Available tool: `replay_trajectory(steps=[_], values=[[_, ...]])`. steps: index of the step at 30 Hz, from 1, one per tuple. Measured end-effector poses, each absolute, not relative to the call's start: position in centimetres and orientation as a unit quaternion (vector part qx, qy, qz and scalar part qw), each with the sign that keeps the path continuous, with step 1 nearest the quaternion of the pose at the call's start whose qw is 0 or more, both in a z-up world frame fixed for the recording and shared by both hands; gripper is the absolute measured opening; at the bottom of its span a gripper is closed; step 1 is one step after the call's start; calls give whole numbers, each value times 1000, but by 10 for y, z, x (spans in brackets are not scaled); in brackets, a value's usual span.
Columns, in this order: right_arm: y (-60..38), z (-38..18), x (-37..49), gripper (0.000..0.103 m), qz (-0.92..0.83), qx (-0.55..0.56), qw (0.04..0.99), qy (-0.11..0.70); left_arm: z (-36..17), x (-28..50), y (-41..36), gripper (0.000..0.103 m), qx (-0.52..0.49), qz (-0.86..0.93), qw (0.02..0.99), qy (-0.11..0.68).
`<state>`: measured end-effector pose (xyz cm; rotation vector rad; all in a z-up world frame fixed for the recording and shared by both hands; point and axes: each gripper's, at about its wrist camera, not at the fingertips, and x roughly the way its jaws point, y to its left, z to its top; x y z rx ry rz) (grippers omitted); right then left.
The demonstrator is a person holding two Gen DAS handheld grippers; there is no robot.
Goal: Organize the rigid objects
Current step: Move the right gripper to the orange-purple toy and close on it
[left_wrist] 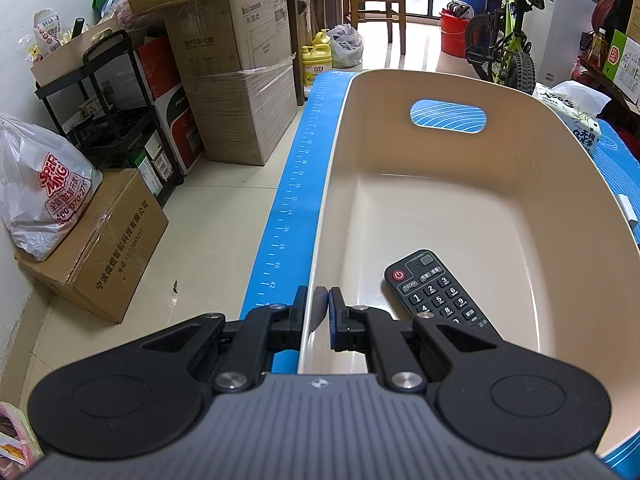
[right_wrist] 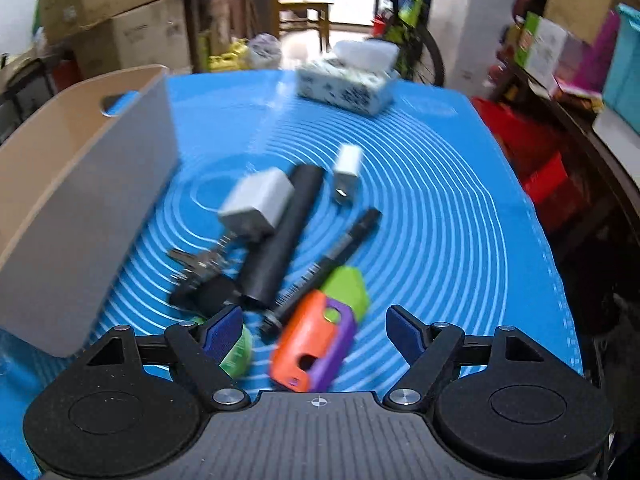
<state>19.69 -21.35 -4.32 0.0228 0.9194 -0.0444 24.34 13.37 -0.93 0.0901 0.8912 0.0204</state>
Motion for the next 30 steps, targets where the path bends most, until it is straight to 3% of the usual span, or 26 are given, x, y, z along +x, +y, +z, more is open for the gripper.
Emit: replay_trajectory(steps=[18, 22, 25, 30], values=[[-222, -83, 212, 79, -35, 37, 874, 483, -9, 243, 135, 11, 43, 10, 901, 431], [-217, -83, 212, 73, -38, 31, 875, 482, -9, 243, 135, 11, 43, 10, 901, 431], [-211, -81, 209, 58, -32, 25, 878, 477, -9, 243, 135, 11, 43, 10, 901, 431], [-202, -79, 205, 57, -32, -2, 882, 470, -9, 243, 138, 11, 40, 10, 901, 432]])
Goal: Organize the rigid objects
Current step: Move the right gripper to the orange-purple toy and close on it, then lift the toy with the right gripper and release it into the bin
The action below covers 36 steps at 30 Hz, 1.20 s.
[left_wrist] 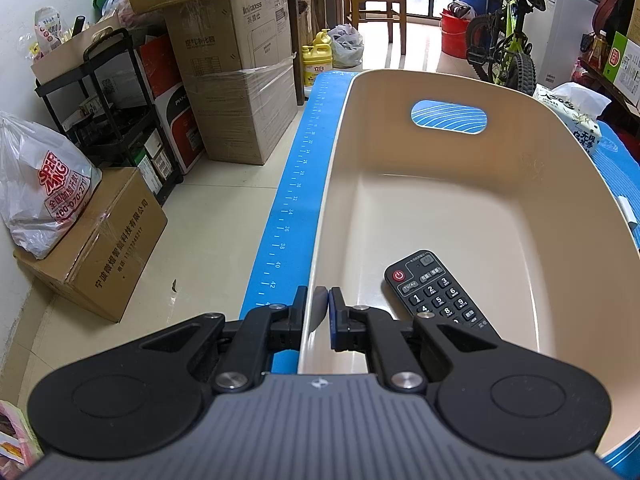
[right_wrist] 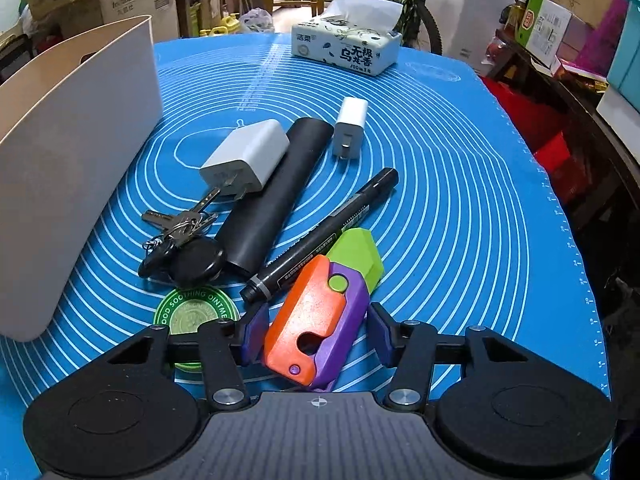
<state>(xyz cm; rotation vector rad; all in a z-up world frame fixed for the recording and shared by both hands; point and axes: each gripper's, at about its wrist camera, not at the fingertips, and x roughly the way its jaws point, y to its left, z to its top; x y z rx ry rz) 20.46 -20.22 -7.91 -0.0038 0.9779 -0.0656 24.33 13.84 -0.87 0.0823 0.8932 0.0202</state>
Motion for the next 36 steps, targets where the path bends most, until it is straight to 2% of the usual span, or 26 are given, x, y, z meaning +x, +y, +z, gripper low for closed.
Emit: replay_trajectory(steps=[5, 9, 16, 18, 22, 25, 36], values=[[-204, -78, 198, 49, -39, -15, 885, 463, -9, 243, 138, 11, 40, 10, 901, 432], [-207, -78, 198, 49, -38, -12, 884, 466, -8, 243, 138, 11, 40, 10, 901, 432], [-211, -79, 206, 50, -38, -2, 886, 463, -8, 243, 138, 11, 40, 10, 901, 432], [-214, -80, 207, 57, -38, 2, 886, 461, -8, 243, 138, 11, 40, 10, 901, 432], [-214, -81, 212, 58, -36, 0, 888, 458, -8, 243, 138, 11, 40, 10, 901, 432], [-213, -81, 213, 50, -29, -1, 890, 456, -8, 243, 139, 11, 40, 10, 901, 432], [-213, -70, 199, 47, -40, 2, 902, 431, -8, 244, 138, 11, 40, 10, 901, 432]])
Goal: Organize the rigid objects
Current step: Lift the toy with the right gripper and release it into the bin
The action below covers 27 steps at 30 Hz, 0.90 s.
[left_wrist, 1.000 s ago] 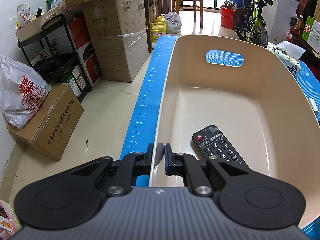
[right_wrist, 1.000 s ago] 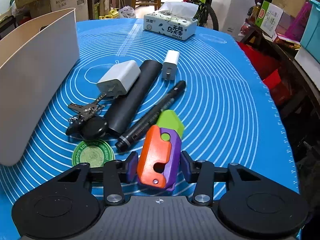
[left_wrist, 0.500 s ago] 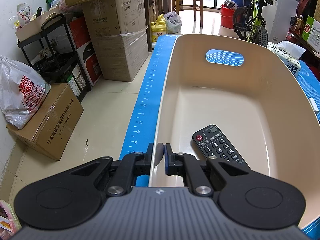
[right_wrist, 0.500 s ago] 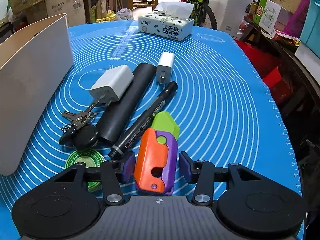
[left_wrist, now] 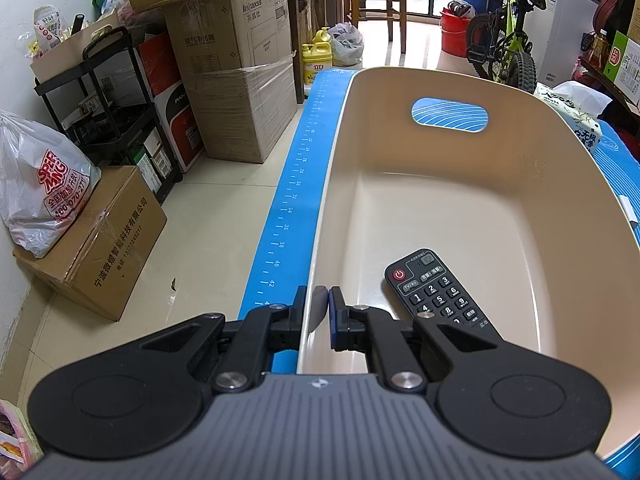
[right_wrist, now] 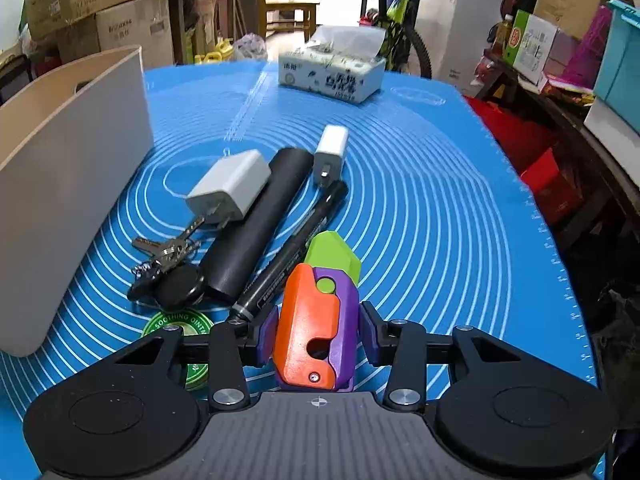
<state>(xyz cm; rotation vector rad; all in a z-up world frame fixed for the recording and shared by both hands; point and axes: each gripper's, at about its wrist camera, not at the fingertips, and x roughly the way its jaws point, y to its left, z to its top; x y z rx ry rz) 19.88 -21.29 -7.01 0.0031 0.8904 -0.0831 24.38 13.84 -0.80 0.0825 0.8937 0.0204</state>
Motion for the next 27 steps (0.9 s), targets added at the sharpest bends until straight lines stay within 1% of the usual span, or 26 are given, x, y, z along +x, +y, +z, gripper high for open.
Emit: replay_trajectory(steps=[6, 12, 21, 27], values=[[-217, -52, 191, 47, -44, 16, 912, 406, -10, 243, 139, 11, 38, 10, 901, 432], [-201, -7, 184, 47, -18, 11, 936, 351, -9, 243, 139, 11, 38, 10, 901, 432], [-140, 57, 198, 48, 65, -16, 960, 271, -9, 243, 139, 11, 38, 10, 901, 432], [-97, 66, 221, 48, 110, -31, 959, 258, -10, 243, 137, 10, 38, 10, 901, 432]])
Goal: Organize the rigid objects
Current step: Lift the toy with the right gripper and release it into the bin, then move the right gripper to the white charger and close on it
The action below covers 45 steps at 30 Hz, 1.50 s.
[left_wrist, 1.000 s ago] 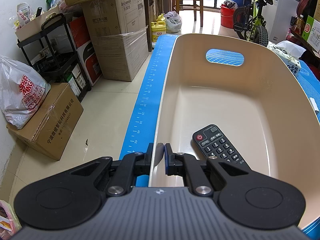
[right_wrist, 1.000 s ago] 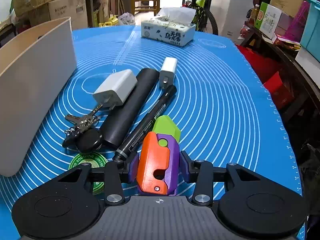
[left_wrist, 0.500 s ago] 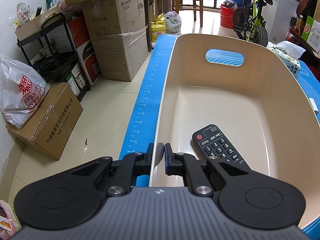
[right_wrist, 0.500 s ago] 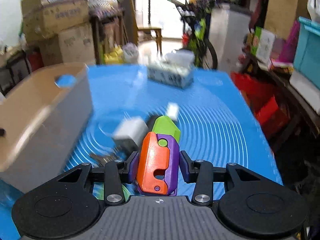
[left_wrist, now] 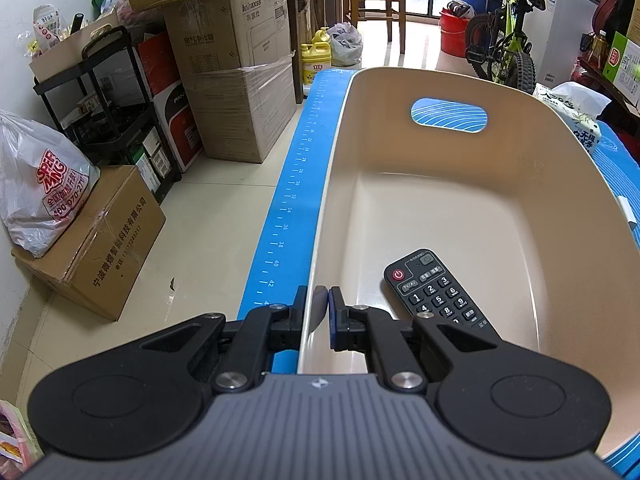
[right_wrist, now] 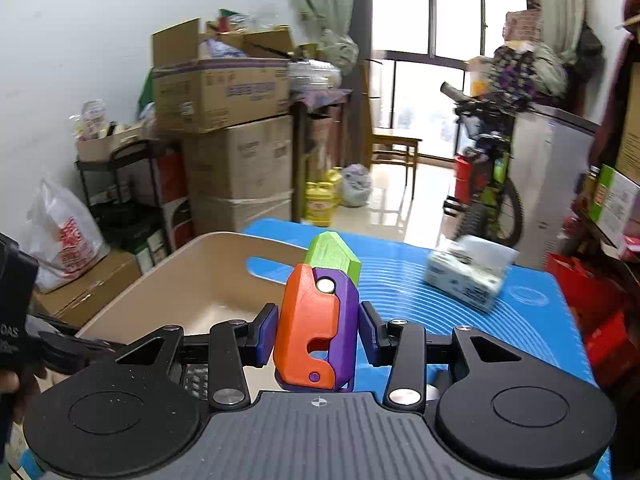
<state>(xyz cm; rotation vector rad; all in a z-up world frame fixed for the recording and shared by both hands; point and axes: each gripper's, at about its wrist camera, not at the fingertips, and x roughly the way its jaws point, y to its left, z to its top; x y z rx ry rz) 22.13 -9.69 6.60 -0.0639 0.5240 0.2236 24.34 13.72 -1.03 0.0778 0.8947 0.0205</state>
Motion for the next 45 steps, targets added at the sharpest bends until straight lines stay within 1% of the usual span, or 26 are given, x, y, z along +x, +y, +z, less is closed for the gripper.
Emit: replay_trajectory(steps=[6, 12, 20, 23, 30, 32, 37, 39, 41, 45], values=[[-57, 55, 249, 48, 140, -49, 948, 283, -10, 244, 137, 10, 37, 10, 901, 433], [-23, 27, 275, 48, 156, -79, 925, 339, -10, 244, 137, 10, 38, 10, 901, 433], [7, -11, 290, 48, 159, -138, 890, 406, -11, 244, 136, 10, 38, 10, 901, 433], [12, -19, 294, 48, 160, -149, 875, 431, -11, 244, 135, 10, 39, 11, 901, 433], [20, -21, 295, 48, 155, -174, 862, 451, -11, 244, 135, 10, 39, 11, 901, 433], [18, -20, 295, 52, 153, -170, 862, 452, -12, 244, 135, 10, 39, 11, 901, 433], [7, -10, 292, 55, 168, -147, 870, 440, -11, 244, 135, 10, 39, 11, 900, 433], [-2, -1, 286, 59, 170, -129, 879, 425, -11, 244, 135, 11, 39, 11, 900, 433], [-14, 12, 280, 67, 171, -108, 892, 404, -11, 244, 135, 11, 39, 11, 900, 433], [-48, 39, 268, 74, 162, -66, 916, 362, -11, 244, 135, 11, 39, 11, 900, 433]])
